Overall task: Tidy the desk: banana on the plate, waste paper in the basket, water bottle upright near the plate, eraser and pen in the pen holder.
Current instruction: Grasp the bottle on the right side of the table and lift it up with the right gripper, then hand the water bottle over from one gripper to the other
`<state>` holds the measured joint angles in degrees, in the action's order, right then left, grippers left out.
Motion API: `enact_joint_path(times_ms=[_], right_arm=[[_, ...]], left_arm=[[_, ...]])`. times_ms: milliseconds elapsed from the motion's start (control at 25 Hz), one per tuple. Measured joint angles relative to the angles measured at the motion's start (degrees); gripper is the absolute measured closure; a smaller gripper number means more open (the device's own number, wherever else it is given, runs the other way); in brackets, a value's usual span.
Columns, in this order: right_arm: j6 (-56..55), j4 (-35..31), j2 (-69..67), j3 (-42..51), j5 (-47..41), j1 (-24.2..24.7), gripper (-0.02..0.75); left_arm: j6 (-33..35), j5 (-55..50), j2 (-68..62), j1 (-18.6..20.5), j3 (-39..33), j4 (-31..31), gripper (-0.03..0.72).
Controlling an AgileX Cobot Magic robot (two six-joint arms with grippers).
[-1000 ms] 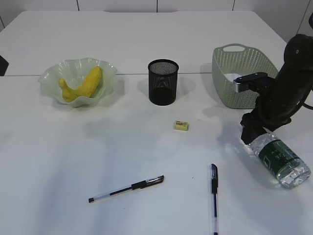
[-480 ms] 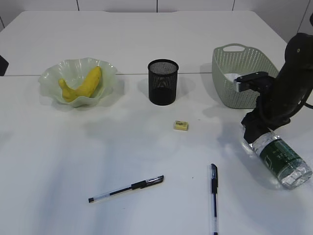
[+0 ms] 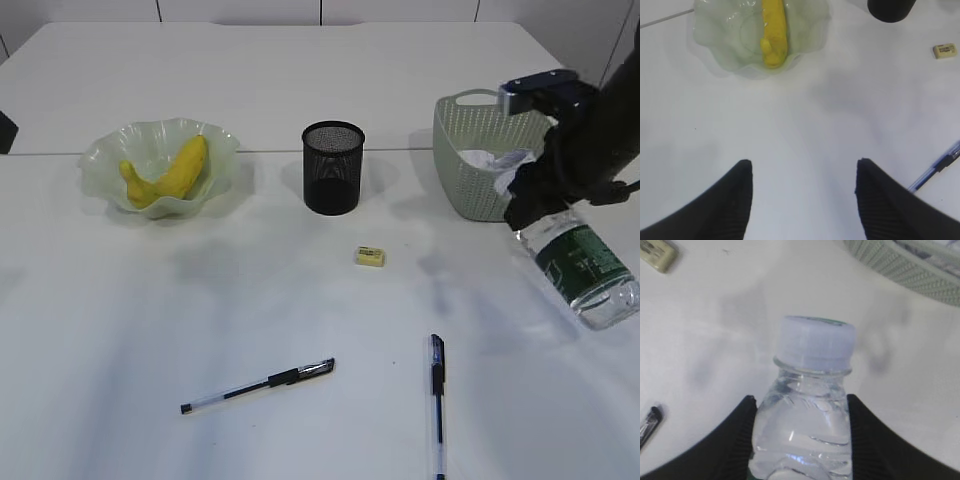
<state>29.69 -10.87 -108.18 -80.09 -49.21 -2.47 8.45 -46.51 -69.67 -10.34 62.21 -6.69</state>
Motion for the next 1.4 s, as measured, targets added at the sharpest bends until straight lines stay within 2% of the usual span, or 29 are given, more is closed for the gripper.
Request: enact_joint_path(times_ms=[520, 760, 1400], right_arm=[[11.13, -11.67, 10.44, 0.08, 0.76, 0.0, 0.379], [22.86, -22.61, 13.6, 0.12, 0.64, 0.0, 0.379], [48.58, -46.32, 23.09, 0.55, -1.29, 0.0, 0.38]], left_arm=[[0.34, 1.05, 0.0, 0.0, 0.0, -3.08, 0.225], [4.28, 1.05, 0.0, 0.0, 0.0, -9.23, 0.225], [10.59, 0.58, 0.0, 0.0, 0.0, -16.43, 0.225]])
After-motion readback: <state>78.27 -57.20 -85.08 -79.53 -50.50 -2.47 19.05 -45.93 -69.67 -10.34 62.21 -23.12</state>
